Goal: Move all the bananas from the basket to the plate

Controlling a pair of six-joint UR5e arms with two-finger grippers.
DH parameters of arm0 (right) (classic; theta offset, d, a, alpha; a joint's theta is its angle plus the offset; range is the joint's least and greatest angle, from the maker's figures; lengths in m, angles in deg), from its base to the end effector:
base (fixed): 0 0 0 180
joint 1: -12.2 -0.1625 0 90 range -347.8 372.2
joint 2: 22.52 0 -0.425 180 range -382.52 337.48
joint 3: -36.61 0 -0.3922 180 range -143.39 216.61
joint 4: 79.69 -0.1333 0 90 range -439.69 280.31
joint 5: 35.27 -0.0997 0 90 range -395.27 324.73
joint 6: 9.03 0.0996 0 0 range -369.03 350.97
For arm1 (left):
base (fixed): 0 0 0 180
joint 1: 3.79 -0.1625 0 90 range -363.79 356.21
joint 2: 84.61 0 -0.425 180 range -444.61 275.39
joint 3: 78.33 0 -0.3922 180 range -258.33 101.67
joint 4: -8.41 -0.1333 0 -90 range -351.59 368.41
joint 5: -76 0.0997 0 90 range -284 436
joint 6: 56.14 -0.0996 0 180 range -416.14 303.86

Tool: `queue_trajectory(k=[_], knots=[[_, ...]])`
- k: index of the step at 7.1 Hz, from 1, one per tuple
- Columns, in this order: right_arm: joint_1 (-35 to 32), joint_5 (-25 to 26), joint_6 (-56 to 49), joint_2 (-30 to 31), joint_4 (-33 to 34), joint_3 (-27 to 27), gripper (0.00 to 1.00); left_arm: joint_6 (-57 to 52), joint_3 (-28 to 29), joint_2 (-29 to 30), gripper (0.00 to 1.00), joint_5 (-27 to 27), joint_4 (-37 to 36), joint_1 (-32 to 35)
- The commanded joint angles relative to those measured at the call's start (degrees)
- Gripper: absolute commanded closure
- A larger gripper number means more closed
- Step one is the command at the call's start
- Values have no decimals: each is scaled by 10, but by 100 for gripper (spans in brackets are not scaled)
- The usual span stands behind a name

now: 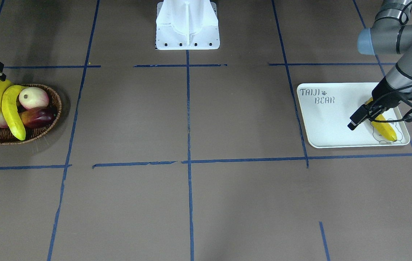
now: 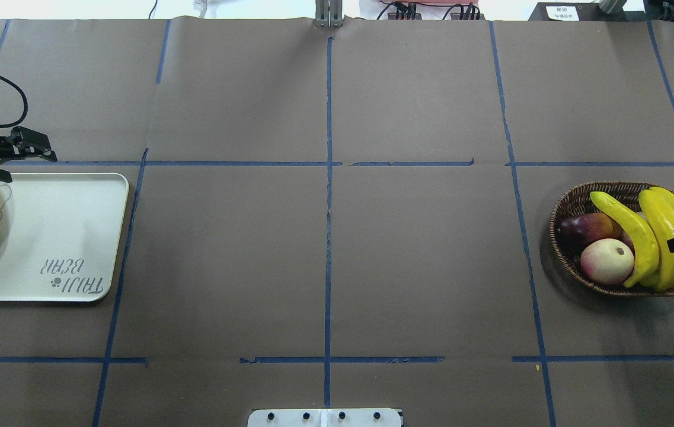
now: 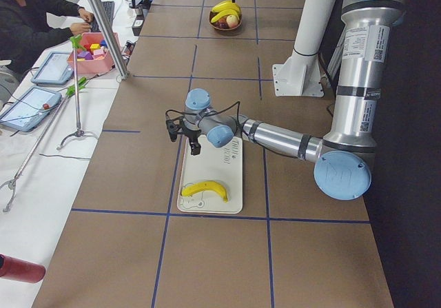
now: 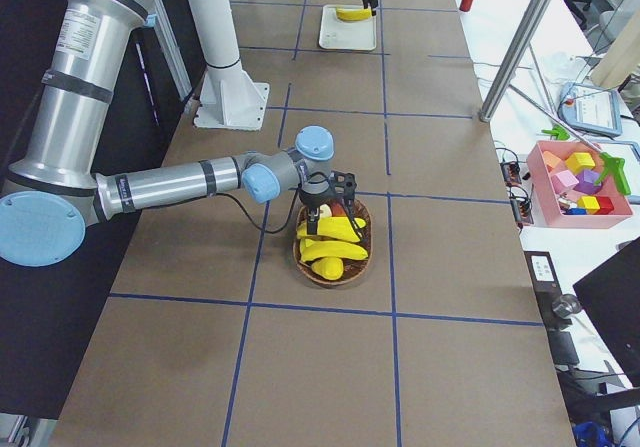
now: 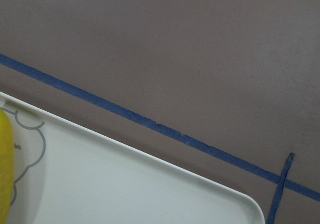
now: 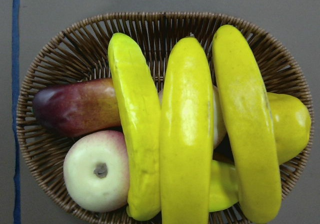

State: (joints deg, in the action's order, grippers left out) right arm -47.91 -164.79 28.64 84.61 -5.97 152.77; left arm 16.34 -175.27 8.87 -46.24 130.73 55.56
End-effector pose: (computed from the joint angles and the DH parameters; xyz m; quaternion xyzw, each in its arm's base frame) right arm -0.1313 -0.3687 0.5339 -0.0120 -0.3888 -0.0116 0.9212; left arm 0.2073 -0.5071 0.5100 0.0151 0.4349 -0.2249 0.8718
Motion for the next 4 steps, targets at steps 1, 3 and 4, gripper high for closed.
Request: queue_trajectory(k=[1,3,4], knots=[[9,0,1,-4,0,-12,0,-1,5,0,2,0,1,0],[10,1,3,-21,-1,-37,0,-1,4,0,2,0,1,0],[10,1,4,-21,0,-42,1,-1,5,0,2,0,2,0]])
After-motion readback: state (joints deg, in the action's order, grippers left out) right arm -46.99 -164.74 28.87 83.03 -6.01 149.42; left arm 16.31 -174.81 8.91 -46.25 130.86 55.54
